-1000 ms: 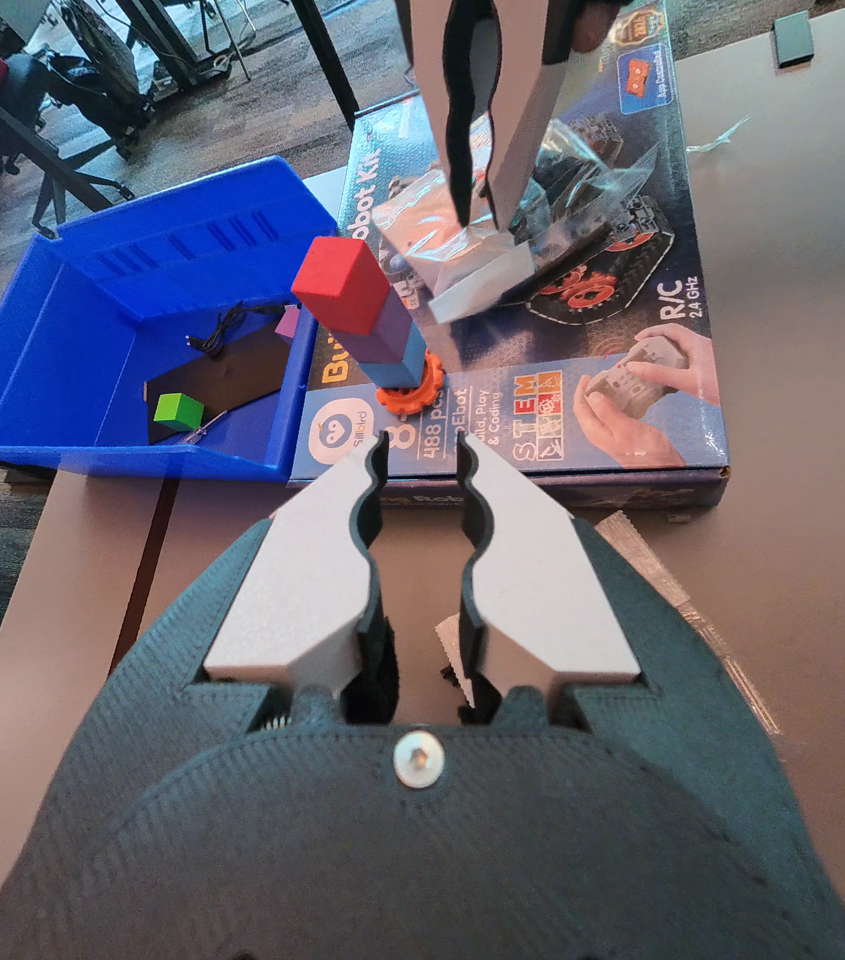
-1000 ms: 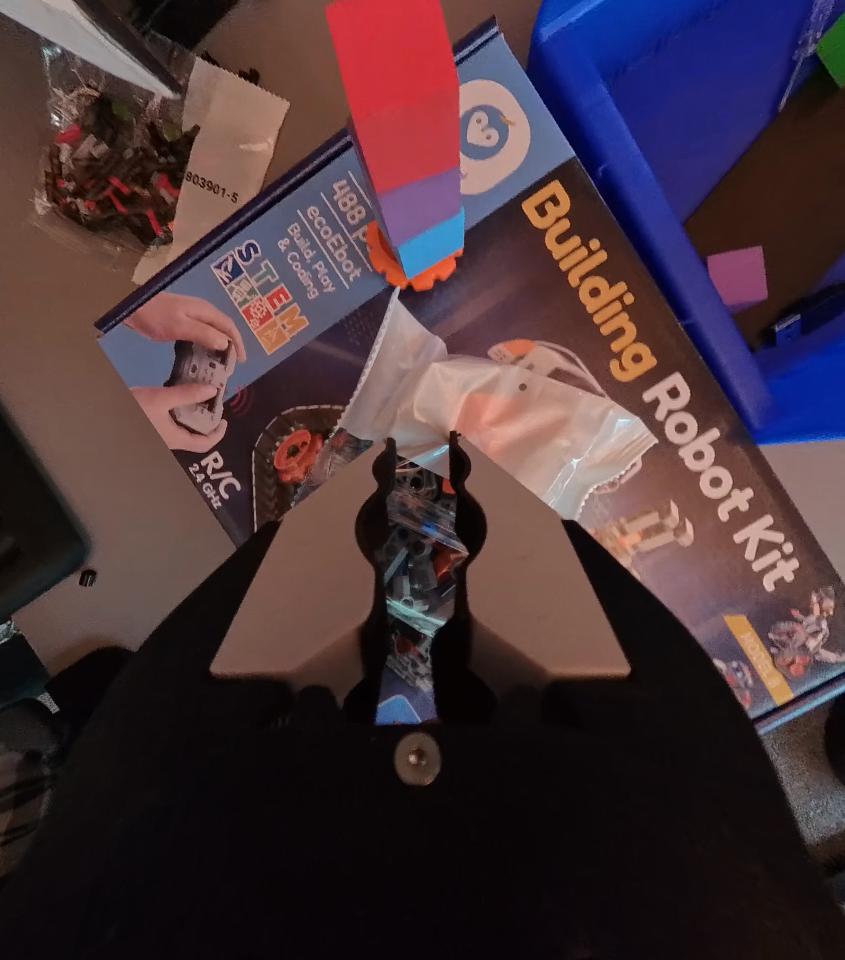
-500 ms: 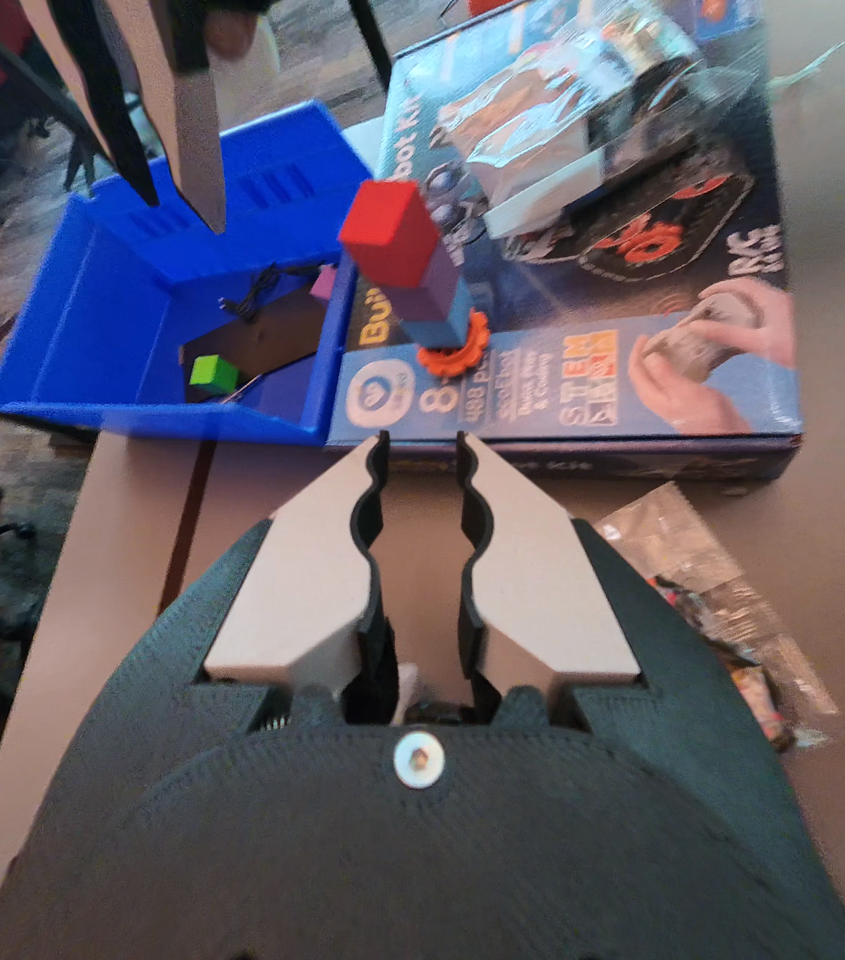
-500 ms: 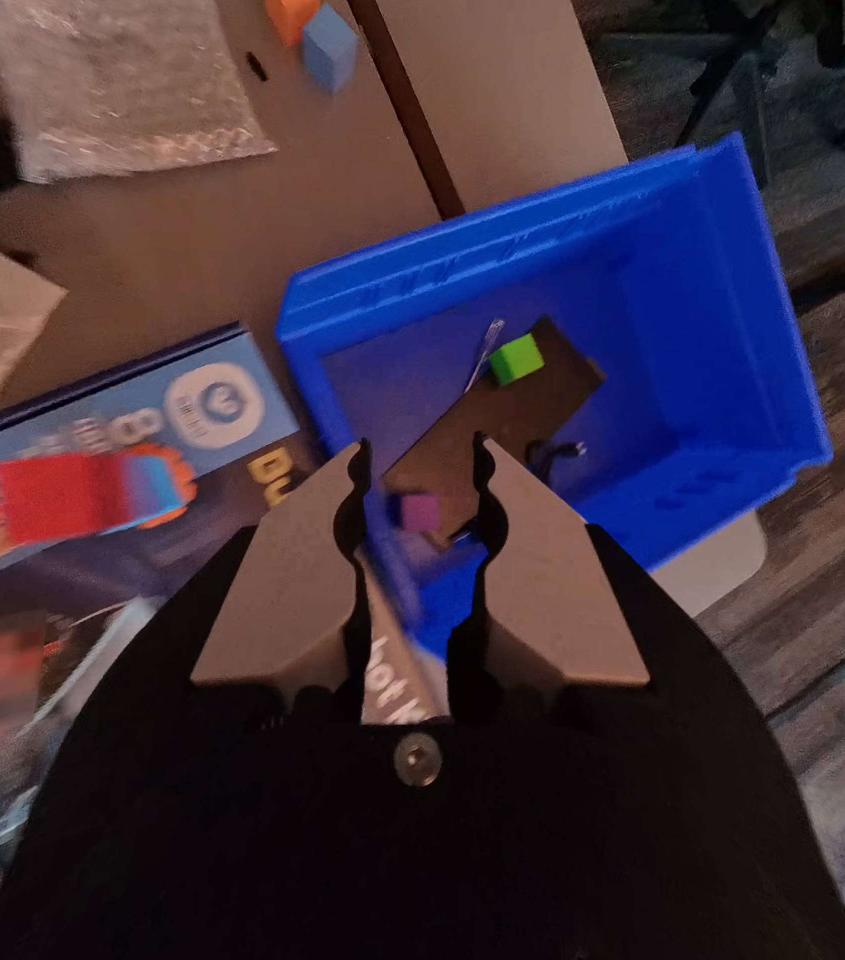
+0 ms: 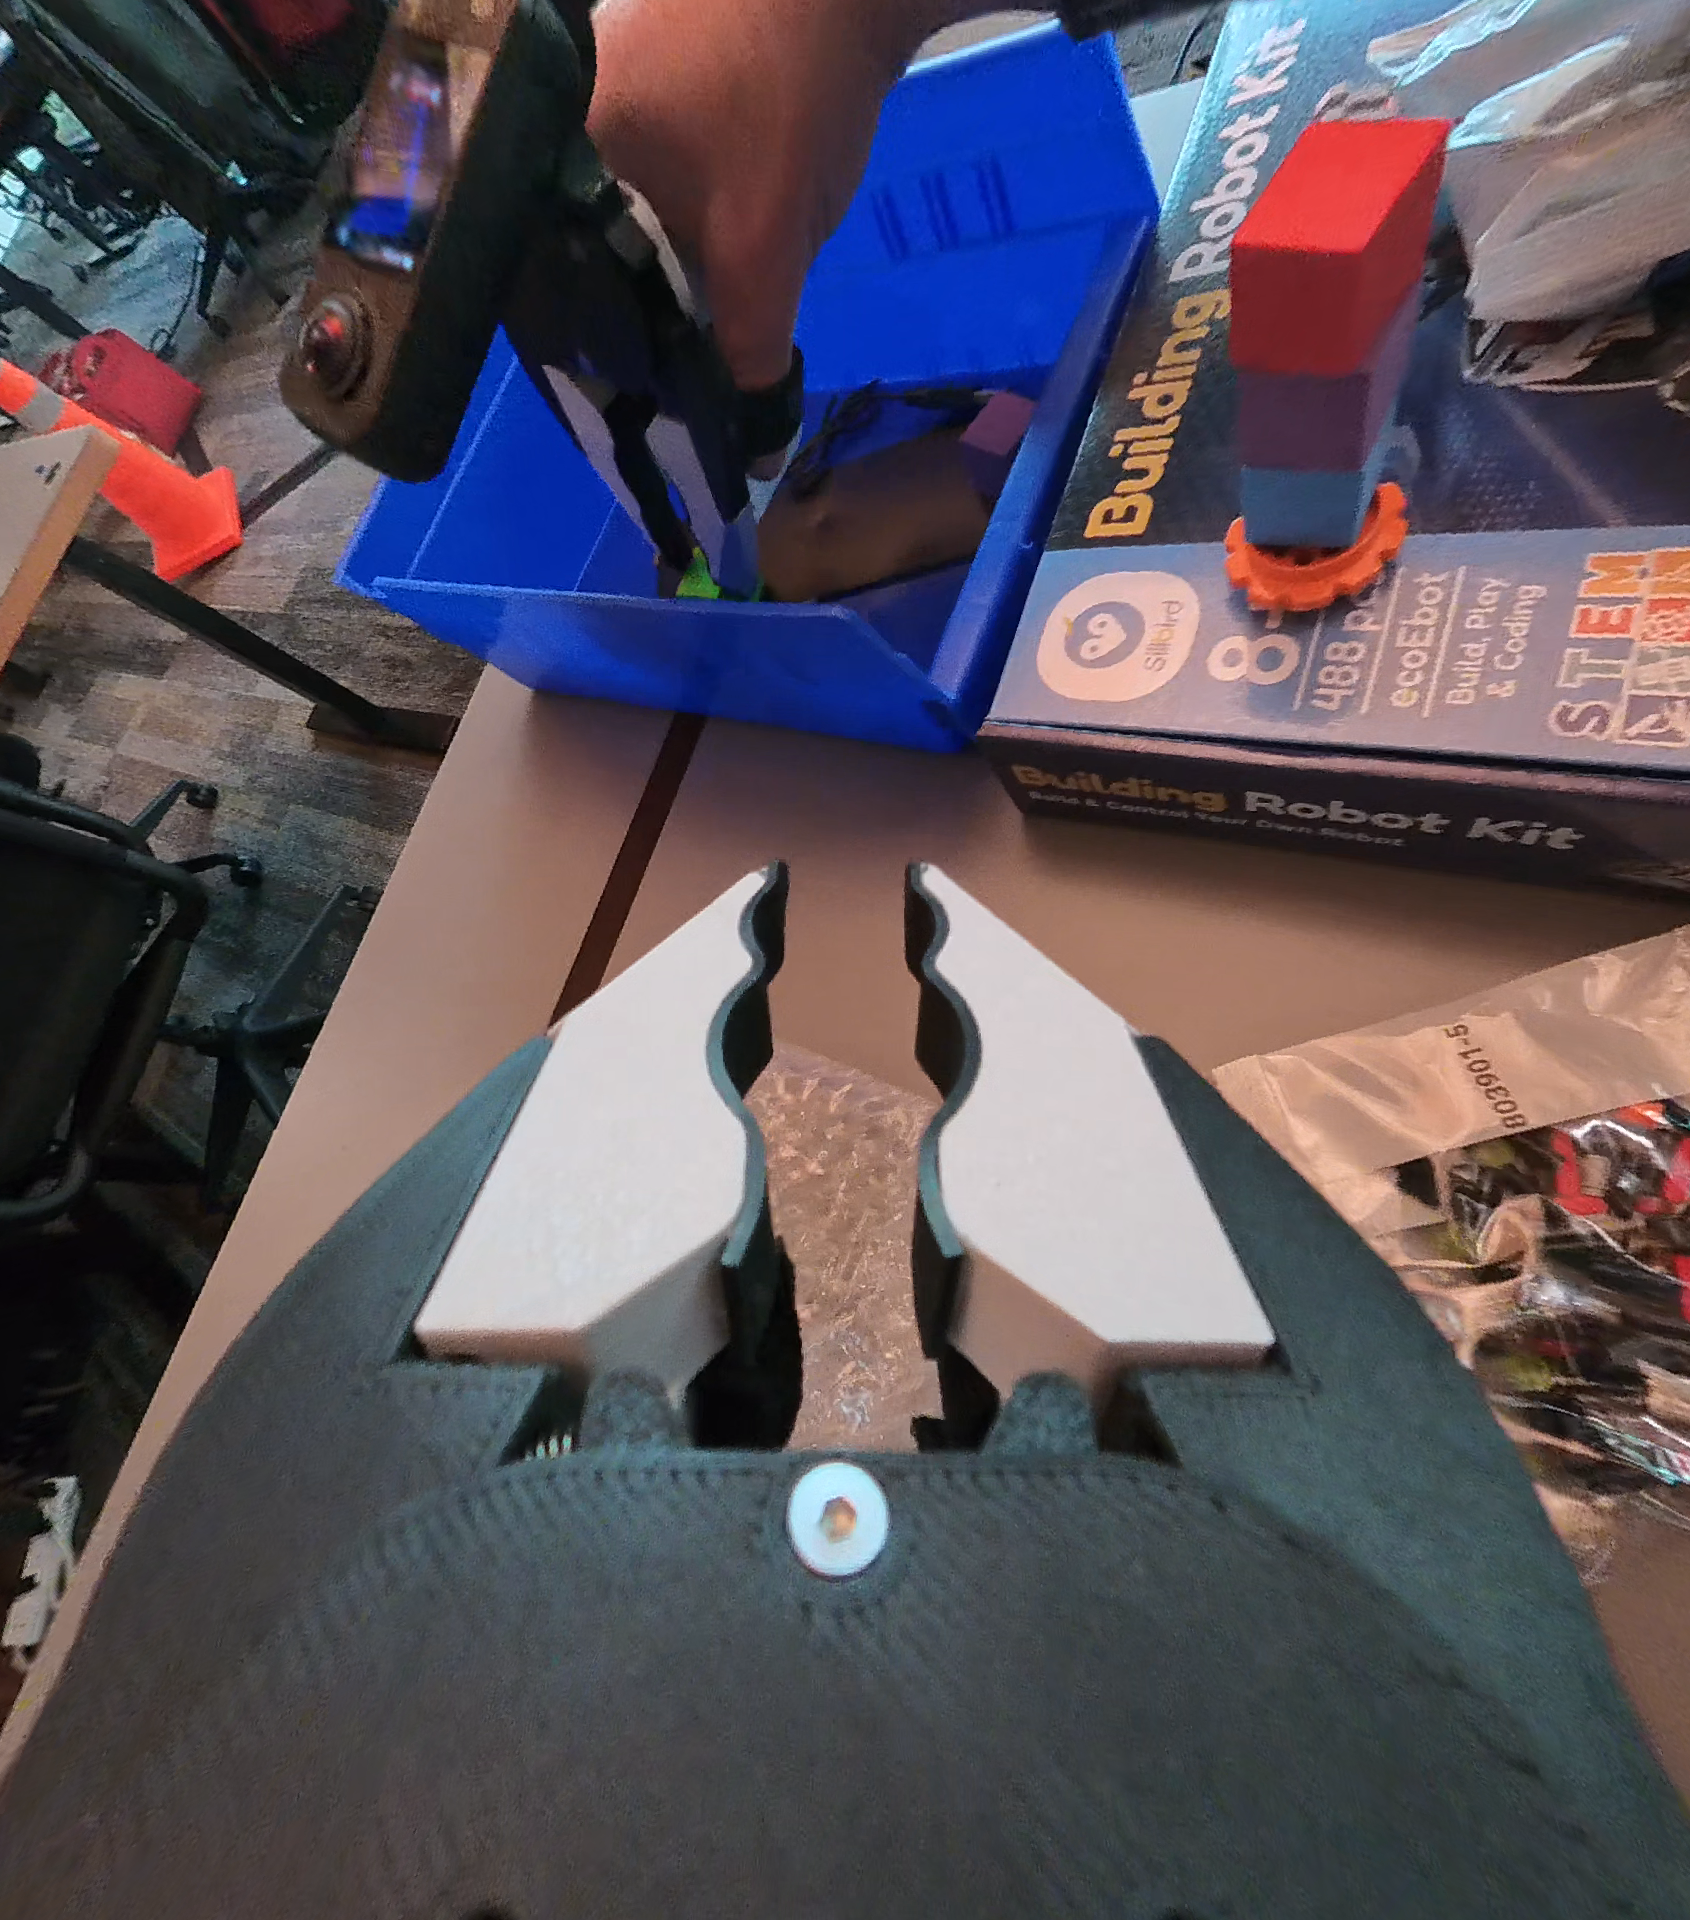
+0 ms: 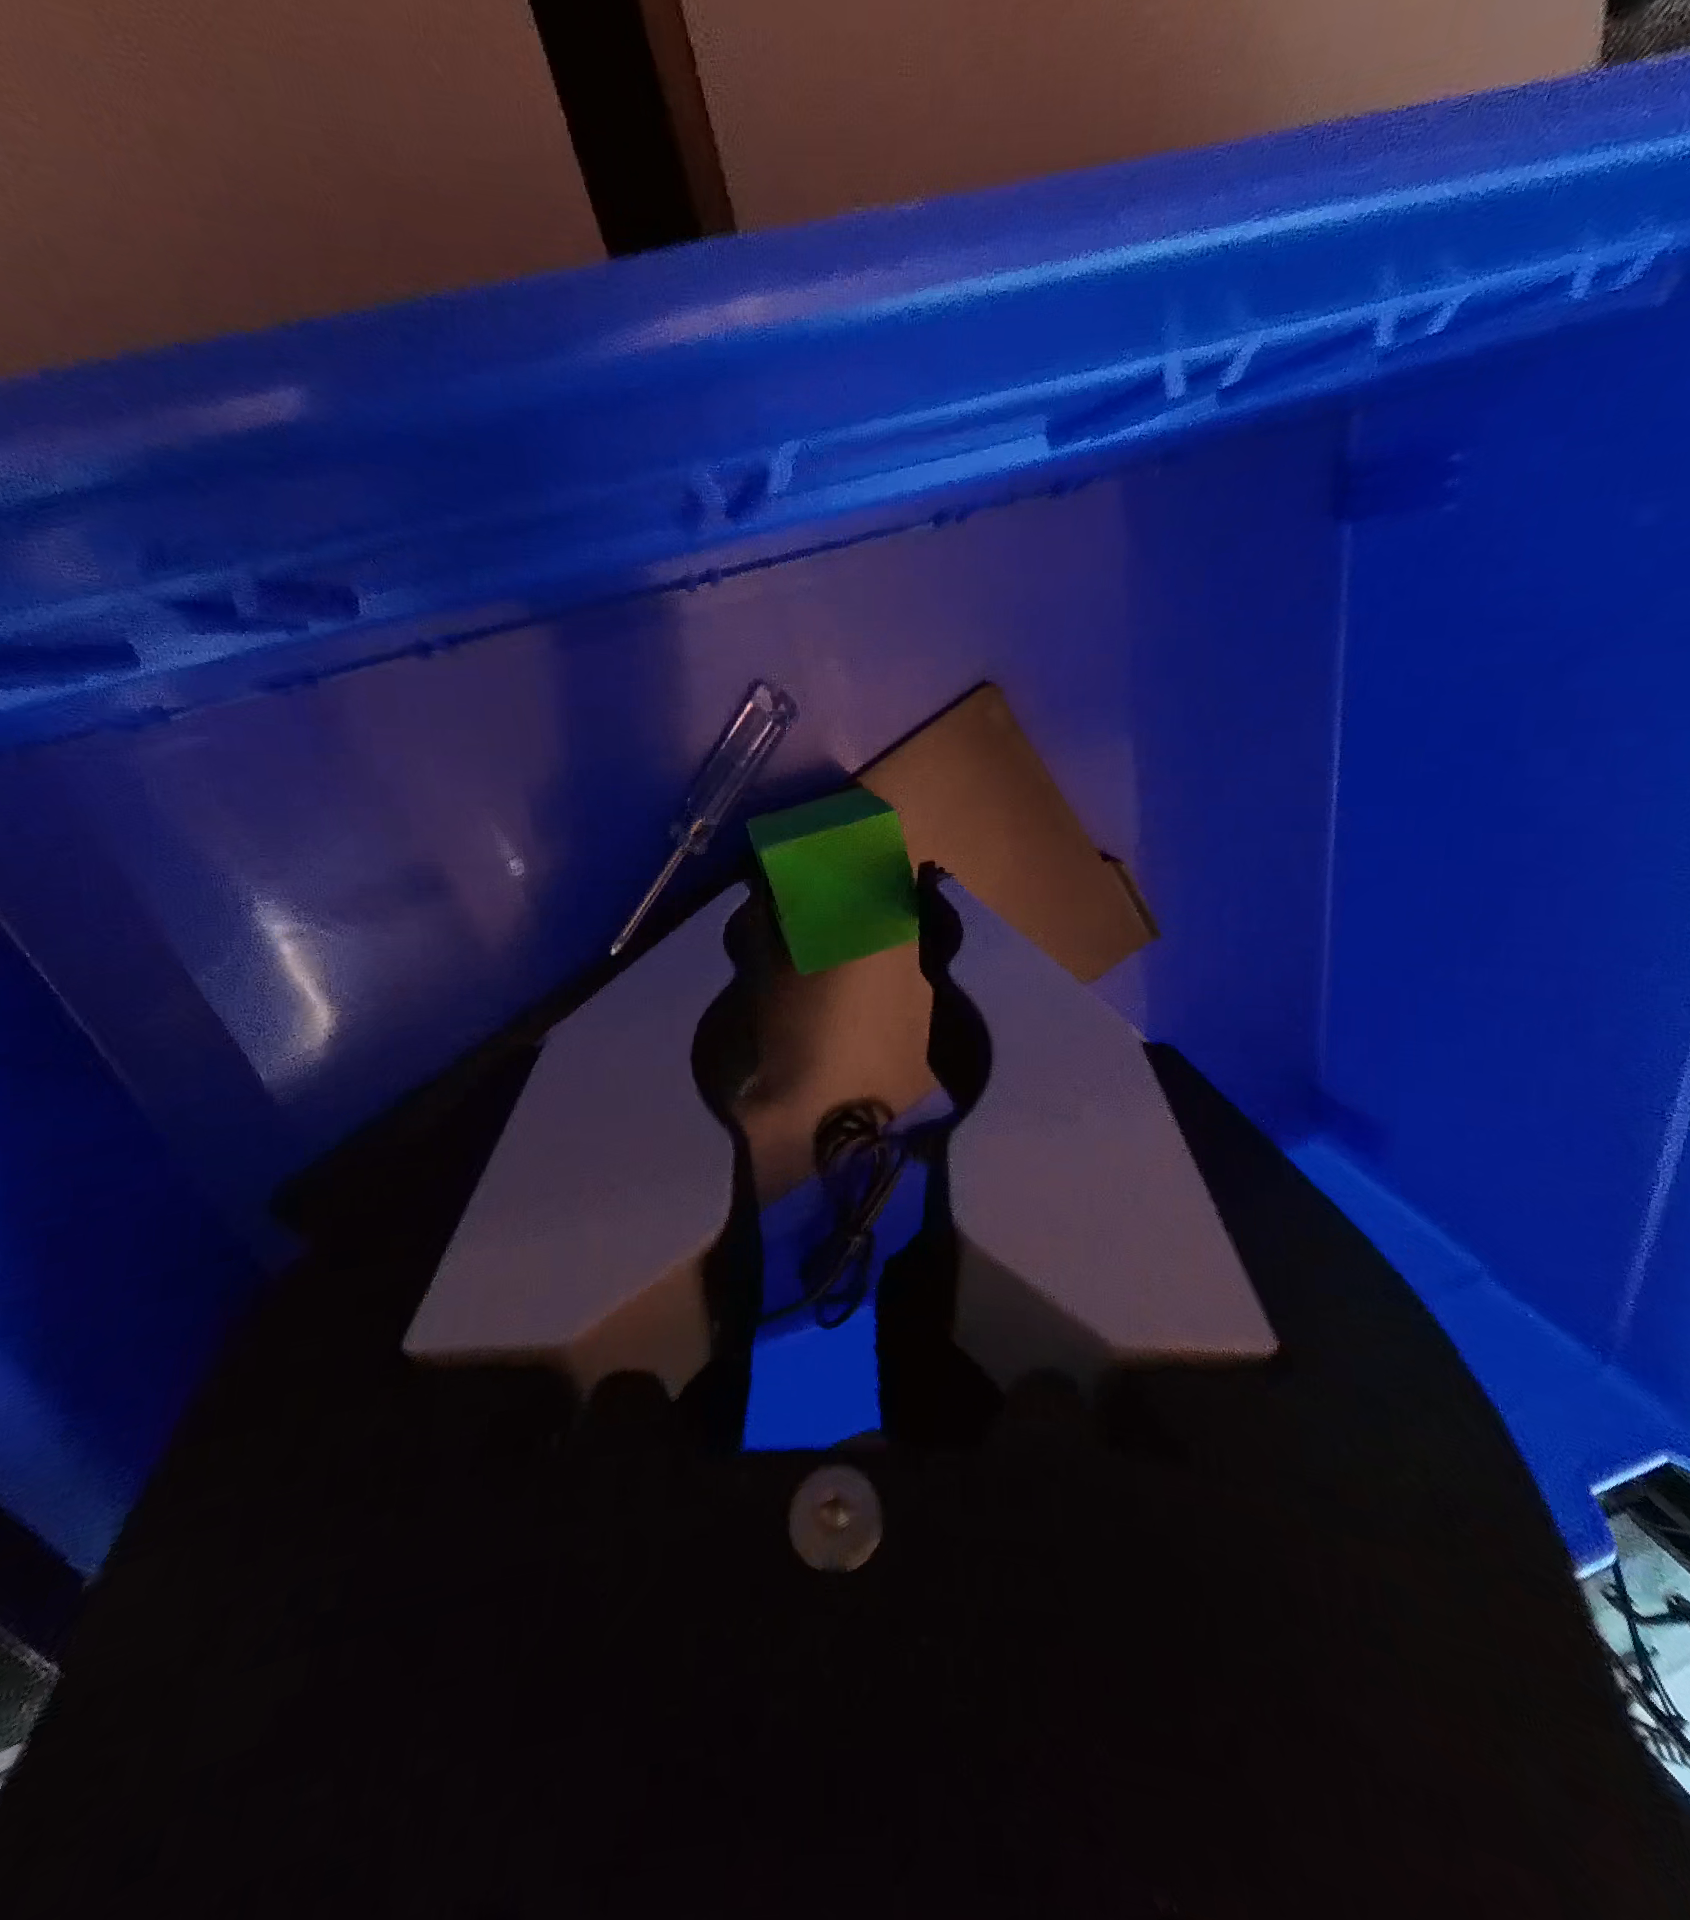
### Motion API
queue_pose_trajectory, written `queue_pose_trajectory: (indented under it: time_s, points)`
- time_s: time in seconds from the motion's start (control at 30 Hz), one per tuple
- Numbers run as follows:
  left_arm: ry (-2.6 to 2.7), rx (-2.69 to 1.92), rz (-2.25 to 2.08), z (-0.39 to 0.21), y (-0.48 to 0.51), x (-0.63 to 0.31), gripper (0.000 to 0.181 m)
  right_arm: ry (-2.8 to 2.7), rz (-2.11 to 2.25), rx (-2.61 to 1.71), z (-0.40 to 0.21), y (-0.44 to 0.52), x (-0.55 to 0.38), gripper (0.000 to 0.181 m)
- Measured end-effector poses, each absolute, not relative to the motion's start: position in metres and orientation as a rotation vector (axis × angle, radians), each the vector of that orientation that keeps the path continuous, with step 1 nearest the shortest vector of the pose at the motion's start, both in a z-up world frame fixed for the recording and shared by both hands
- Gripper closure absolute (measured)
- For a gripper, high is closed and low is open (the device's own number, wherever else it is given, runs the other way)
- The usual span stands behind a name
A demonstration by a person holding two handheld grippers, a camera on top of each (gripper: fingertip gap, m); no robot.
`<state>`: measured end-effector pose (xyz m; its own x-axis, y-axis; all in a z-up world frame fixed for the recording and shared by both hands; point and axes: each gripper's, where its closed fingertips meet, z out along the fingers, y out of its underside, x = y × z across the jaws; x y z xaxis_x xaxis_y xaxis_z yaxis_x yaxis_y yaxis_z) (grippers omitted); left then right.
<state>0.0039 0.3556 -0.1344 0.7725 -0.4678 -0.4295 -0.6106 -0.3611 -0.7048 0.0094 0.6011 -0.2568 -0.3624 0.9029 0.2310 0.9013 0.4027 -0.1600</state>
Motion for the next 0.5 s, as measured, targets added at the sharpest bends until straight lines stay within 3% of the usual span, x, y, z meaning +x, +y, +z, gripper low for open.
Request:
queue_pose_trajectory:
  time_s: [0.2, 0.5]
  points:
    - [0.830, -2.033, 0.224, -0.141, 0.357, 0.004, 0.160, -2.277, 0.092, -1.602, -0.204, 0.584, 0.032, 0.154]
    - [0.872, -2.029, 0.217, -0.143, 0.355, 0.018, 0.161, -2.243, 0.296, -1.583, -0.093, 0.458, 0.125, 0.154]
